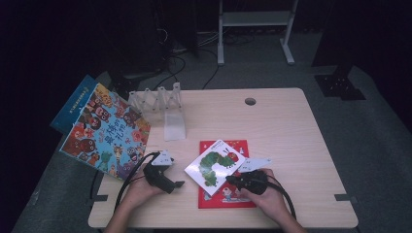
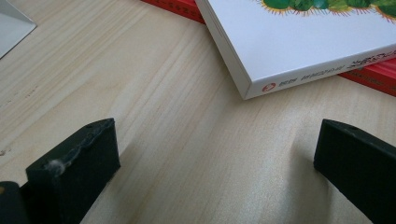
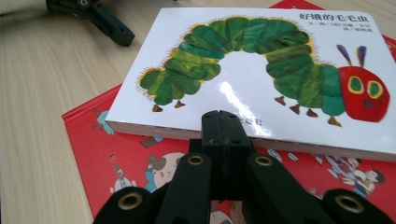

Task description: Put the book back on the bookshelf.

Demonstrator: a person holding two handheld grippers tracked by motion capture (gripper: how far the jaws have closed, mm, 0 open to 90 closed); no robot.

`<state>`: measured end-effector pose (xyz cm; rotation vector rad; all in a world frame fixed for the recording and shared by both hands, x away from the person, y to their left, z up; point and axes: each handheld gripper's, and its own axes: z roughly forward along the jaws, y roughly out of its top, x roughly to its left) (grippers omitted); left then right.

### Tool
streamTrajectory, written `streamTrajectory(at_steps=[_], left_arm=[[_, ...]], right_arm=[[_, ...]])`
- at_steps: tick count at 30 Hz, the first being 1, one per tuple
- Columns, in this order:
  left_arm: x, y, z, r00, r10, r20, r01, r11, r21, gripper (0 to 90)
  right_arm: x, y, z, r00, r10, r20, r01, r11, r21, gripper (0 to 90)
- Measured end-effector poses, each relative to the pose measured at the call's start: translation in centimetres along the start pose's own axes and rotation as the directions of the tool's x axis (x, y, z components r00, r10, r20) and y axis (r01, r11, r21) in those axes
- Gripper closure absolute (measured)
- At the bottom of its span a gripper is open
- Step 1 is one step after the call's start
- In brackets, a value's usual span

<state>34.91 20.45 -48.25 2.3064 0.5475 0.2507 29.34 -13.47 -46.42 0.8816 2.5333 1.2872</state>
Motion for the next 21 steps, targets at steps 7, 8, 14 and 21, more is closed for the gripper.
streamTrajectory(at_steps=[7, 8, 14, 21], left_arm=[[0.3, 0.7, -0.3, 0.9974, -0.049, 0.053, 0.049, 0.9987, 0.010, 0.0], [0.1, 1.0, -0.4, 0.9963, -0.064, 0.057, 0.064, 0.9980, 0.004, 0.0], [0.2, 2.9, -0.4, 0.9891, -0.112, 0.096, 0.112, 0.9937, 0.007, 0.0], [0.0, 4.6, 1.2, 0.9840, -0.121, 0.130, 0.115, 0.9918, 0.055, 0.0]], right_arm=[[0.1, 0.0, 0.5, 0.9998, -0.019, 0.004, 0.019, 1.000, 0.019, 89.2], [0.1, 0.0, 0.5, 0.9997, -0.022, 0.006, 0.022, 1.000, 0.021, 89.2], [0.1, -0.1, 0.5, 0.9996, -0.027, 0.005, 0.027, 0.999, 0.029, 89.2], [0.3, -0.1, 0.9, 0.9993, -0.036, 0.008, 0.036, 0.998, 0.051, 89.1]])
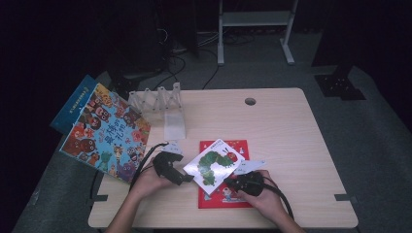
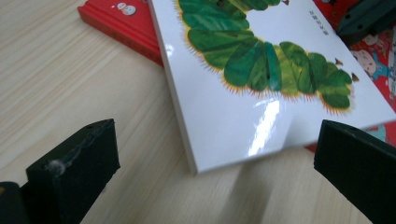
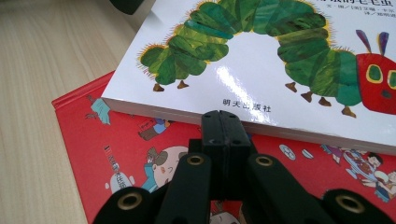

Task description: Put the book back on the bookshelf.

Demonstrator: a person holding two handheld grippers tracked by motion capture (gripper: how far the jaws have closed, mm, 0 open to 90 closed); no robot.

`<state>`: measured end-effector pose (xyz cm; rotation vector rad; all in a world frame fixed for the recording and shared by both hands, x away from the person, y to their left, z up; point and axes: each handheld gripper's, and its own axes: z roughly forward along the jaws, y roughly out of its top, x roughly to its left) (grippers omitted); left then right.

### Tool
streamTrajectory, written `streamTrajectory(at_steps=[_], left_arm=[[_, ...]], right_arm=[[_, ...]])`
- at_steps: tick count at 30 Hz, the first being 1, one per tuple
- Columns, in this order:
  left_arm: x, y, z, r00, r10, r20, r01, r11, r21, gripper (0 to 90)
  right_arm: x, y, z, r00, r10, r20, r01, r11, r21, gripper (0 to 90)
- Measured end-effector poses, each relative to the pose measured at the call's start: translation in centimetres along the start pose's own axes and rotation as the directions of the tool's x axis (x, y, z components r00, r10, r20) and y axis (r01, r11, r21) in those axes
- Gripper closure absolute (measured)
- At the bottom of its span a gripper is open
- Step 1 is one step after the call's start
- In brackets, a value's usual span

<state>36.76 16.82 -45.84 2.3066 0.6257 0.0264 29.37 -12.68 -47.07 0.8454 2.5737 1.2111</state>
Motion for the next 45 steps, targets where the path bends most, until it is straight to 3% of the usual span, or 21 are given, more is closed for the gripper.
streamTrajectory(at_steps=[5, 9, 17, 22, 26, 34, 45], left_arm=[[0.1, 0.7, 0.7, 0.9998, -0.014, 0.014, 0.014, 0.9999, 0.009, 0.0], [0.1, 0.8, 0.9, 0.9993, -0.028, 0.027, 0.027, 0.9993, 0.024, 0.0], [0.1, 1.2, 1.9, 0.9949, -0.060, 0.082, 0.056, 0.9972, 0.051, 0.0], [-0.3, 1.5, 2.4, 0.9913, -0.059, 0.117, 0.051, 0.9965, 0.066, 0.0], [-0.4, 1.6, 2.4, 0.9920, -0.060, 0.111, 0.053, 0.9960, 0.072, 0.0], [-0.6, 2.6, 2.4, 0.9909, -0.102, 0.087, 0.092, 0.9889, 0.117, 0.0], [-0.4, 2.5, 2.1, 0.9845, -0.140, 0.105, 0.132, 0.9878, 0.082, 0.0]], right_arm=[[0.0, 0.0, 0.0, 1.0000, 0.004, -0.005, -0.004, 1.000, -0.002, 89.1], [-0.4, 0.1, -0.3, 0.9996, 0.018, 0.021, -0.018, 1.000, -0.018, 89.1], [-0.7, 0.0, -0.2, 0.9996, 0.008, 0.028, -0.008, 1.000, -0.011, 89.0], [-0.7, 0.0, -0.2, 0.9996, 0.010, 0.025, -0.010, 1.000, -0.007, 88.9], [-0.5, 0.0, -0.1, 0.9998, 0.010, 0.020, -0.010, 1.000, -0.004, 88.8], [-0.5, 0.1, 0.0, 0.9993, 0.031, 0.020, -0.031, 0.999, -0.016, 89.0], [-0.1, 0.1, 0.0, 0.9989, 0.038, 0.027, -0.038, 0.999, -0.016, 89.1]])
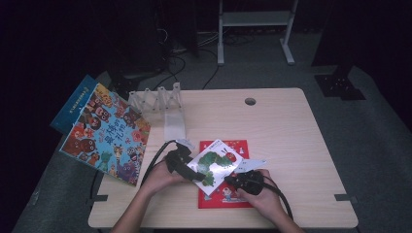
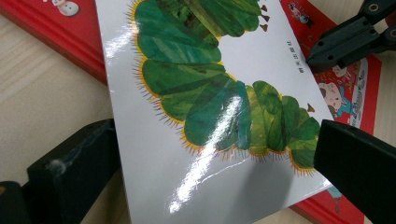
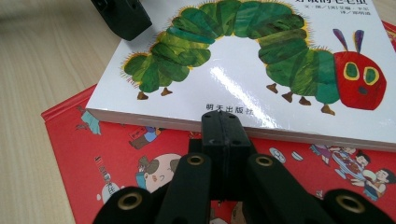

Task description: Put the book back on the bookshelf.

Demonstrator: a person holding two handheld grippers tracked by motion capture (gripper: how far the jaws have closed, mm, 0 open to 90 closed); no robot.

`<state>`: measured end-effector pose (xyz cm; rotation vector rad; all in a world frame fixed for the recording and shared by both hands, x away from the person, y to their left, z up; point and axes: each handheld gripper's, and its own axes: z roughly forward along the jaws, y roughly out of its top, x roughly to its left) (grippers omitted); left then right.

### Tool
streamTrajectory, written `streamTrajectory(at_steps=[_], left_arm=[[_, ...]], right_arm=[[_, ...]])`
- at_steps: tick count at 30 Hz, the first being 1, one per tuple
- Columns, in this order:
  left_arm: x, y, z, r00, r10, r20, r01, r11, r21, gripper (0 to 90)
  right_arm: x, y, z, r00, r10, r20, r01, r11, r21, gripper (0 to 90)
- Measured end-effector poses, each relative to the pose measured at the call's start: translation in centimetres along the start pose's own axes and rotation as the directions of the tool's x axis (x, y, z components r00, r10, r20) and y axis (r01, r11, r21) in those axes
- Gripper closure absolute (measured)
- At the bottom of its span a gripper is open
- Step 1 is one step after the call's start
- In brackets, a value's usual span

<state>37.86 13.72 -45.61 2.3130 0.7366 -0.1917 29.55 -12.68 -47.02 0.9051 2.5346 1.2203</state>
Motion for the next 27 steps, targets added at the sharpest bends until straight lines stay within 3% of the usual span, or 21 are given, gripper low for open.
streamTrajectory(at_steps=[5, 9, 16, 25, 27], left_arm=[[0.1, -0.5, -0.3, 0.9998, 0.016, -0.008, -0.016, 0.9999, 0.001, 4.1], [-0.1, -0.9, -0.6, 0.9987, 0.026, -0.045, -0.025, 0.9992, 0.031, 4.1], [0.5, -1.3, -0.9, 0.9991, 0.000, -0.044, 0.002, 0.9990, 0.044, 4.0], [0.6, -1.2, -1.0, 0.9981, -0.062, -0.004, 0.062, 0.9971, 0.044, 3.4], [0.4, -1.0, -0.9, 0.9983, -0.058, -0.012, 0.058, 0.9969, 0.053, 3.4]], right_arm=[[0.3, 0.1, -0.1, 0.9993, -0.034, 0.019, 0.033, 0.999, 0.012, 89.1], [0.9, 0.0, 0.1, 0.9983, -0.055, -0.016, 0.056, 0.998, 0.021, 89.0], [1.7, 0.4, 0.8, 0.9965, -0.072, -0.042, 0.072, 0.997, 0.011, 89.0], [2.0, 0.5, 0.9, 0.9981, -0.047, -0.040, 0.046, 0.999, -0.018, 89.1], [2.1, 0.6, 0.9, 0.9979, -0.046, -0.045, 0.045, 0.999, -0.023, 89.2]])
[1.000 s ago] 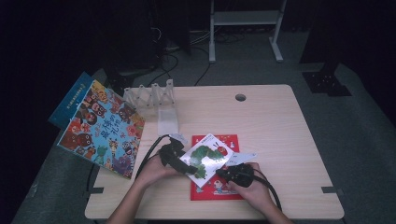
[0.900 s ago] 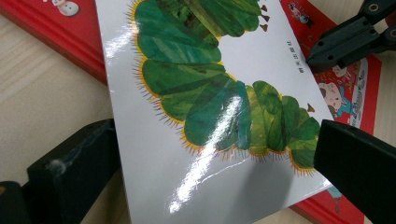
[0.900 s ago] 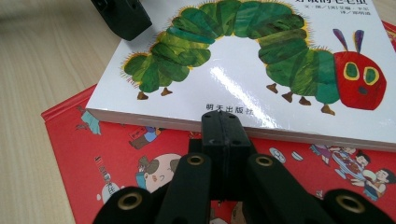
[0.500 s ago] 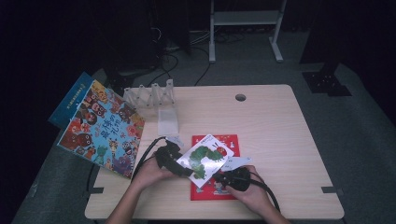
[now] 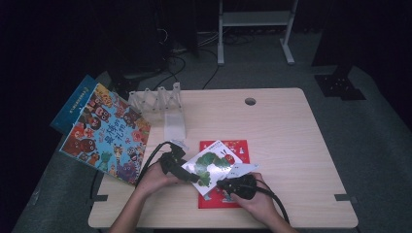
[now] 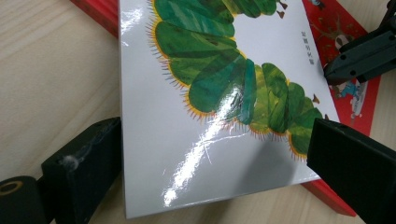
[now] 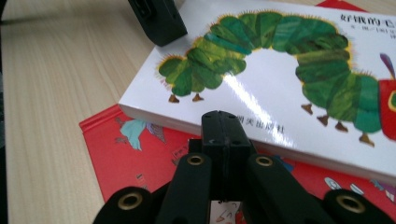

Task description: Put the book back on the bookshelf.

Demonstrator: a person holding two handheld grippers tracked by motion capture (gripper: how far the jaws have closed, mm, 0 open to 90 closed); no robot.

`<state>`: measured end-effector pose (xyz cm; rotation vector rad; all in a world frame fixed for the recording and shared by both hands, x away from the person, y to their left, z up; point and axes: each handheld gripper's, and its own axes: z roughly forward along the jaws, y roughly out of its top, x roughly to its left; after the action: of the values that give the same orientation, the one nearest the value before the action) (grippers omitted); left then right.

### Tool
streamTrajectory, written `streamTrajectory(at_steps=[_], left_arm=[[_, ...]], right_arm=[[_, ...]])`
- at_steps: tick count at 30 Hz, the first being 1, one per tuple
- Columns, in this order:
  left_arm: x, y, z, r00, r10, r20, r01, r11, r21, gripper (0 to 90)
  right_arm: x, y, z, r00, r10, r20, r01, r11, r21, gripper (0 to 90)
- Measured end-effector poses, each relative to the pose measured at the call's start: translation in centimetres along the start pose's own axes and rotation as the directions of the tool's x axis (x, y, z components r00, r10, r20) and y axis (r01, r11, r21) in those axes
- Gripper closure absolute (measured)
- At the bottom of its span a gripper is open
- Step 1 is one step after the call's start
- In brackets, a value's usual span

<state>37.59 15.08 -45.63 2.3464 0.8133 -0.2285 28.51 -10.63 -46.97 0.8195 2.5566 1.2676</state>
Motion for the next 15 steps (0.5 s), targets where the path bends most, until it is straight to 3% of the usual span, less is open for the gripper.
streamTrajectory(at_steps=[6, 9, 11, 12, 15], left_arm=[[0.0, 0.2, -0.4, 0.9999, -0.013, 0.008, 0.013, 0.9995, -0.028, 4.3], [-0.3, 0.5, -1.1, 0.9998, -0.012, 0.014, 0.013, 0.9973, -0.072, 4.8], [-0.4, 0.6, -1.8, 0.9987, -0.002, 0.051, 0.008, 0.9931, -0.117, 7.5], [-0.6, 0.8, -2.2, 0.9973, -0.002, 0.073, 0.013, 0.9874, -0.158, 8.3], [-1.1, 1.1, -3.3, 0.9964, 0.023, 0.081, -0.007, 0.9800, -0.199, 12.4]], right_arm=[[0.3, 0.0, 0.0, 0.9997, -0.010, 0.024, 0.010, 1.000, 0.001, 89.3], [0.3, 0.0, 0.0, 0.9996, -0.007, 0.027, 0.007, 1.000, 0.001, 89.3], [0.3, 0.0, 0.0, 0.9997, -0.009, 0.024, 0.009, 1.000, 0.000, 89.3], [0.2, 0.0, 0.0, 0.9998, -0.007, 0.021, 0.007, 1.000, 0.000, 89.3], [0.1, 0.0, 0.2, 0.9997, -0.004, 0.022, 0.004, 1.000, 0.002, 89.3]])
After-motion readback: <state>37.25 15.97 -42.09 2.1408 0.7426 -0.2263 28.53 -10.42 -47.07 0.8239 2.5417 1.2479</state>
